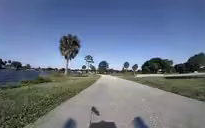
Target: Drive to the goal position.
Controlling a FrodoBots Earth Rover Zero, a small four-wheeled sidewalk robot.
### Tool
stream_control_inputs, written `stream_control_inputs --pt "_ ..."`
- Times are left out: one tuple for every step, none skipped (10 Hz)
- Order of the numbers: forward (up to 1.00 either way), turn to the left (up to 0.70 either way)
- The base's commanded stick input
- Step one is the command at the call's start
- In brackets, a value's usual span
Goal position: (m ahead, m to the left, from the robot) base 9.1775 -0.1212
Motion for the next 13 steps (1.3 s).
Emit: stream_control_inputs --pt "0.7 0.0" --pt "0.7 0.0" --pt "0.7 0.0" --pt "0.7 0.0" --pt "0.7 0.0" --pt "0.7 0.0" --pt "0.7 0.0" --pt "0.7 0.0" --pt "0.7 0.0" --pt "0.7 0.0" --pt "0.7 0.0" --pt "0.7 0.0" --pt "0.7 0.0"
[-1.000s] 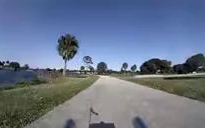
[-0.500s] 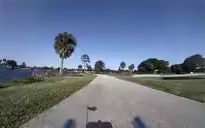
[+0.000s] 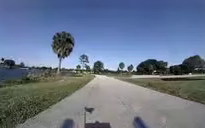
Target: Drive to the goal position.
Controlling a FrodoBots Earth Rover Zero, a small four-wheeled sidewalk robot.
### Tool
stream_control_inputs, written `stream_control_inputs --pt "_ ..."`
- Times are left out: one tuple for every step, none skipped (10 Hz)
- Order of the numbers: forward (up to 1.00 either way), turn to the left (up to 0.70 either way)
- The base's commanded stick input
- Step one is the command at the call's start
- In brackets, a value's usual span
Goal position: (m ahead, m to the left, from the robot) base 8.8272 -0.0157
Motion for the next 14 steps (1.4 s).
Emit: stream_control_inputs --pt "0.7 0.0" --pt "0.7 0.0" --pt "0.7 0.0" --pt "0.7 0.19" --pt "0.7 0.35" --pt "0.7 0.35" --pt "0.7 0.35" --pt "0.7 0.0" --pt "0.7 0.0" --pt "0.7 0.0" --pt "0.7 0.0" --pt "0.7 0.0" --pt "0.7 0.0" --pt "0.7 0.0"
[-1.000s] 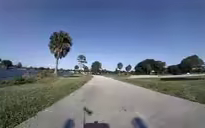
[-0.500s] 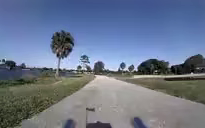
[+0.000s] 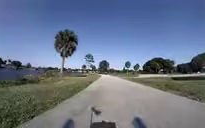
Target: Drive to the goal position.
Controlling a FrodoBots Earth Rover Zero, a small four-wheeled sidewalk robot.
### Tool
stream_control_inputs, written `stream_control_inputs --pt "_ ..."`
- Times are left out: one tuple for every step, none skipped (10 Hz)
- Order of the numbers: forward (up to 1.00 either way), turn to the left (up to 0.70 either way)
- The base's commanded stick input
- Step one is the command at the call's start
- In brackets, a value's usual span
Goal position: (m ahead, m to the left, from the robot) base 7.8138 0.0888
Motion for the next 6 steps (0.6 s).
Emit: stream_control_inputs --pt "0.7 0.0" --pt "0.7 0.0" --pt "0.7 0.0" --pt "0.7 0.0" --pt "0.7 0.0" --pt "0.7 0.0"
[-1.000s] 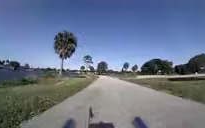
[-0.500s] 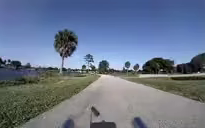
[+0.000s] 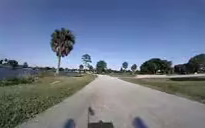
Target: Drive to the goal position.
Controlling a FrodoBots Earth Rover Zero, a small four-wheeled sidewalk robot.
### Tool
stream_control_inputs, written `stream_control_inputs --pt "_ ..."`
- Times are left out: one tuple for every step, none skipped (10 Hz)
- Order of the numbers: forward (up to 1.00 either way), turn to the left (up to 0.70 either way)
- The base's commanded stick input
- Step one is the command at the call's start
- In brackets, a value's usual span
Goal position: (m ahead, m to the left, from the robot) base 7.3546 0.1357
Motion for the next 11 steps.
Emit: stream_control_inputs --pt "0.7 0.0" --pt "0.7 0.0" --pt "0.7 0.0" --pt "0.7 0.0" --pt "0.7 0.0" --pt "0.7 0.0" --pt "0.7 0.0" --pt "0.7 0.0" --pt "0.7 0.0" --pt "0.7 0.0" --pt "0.7 0.0"
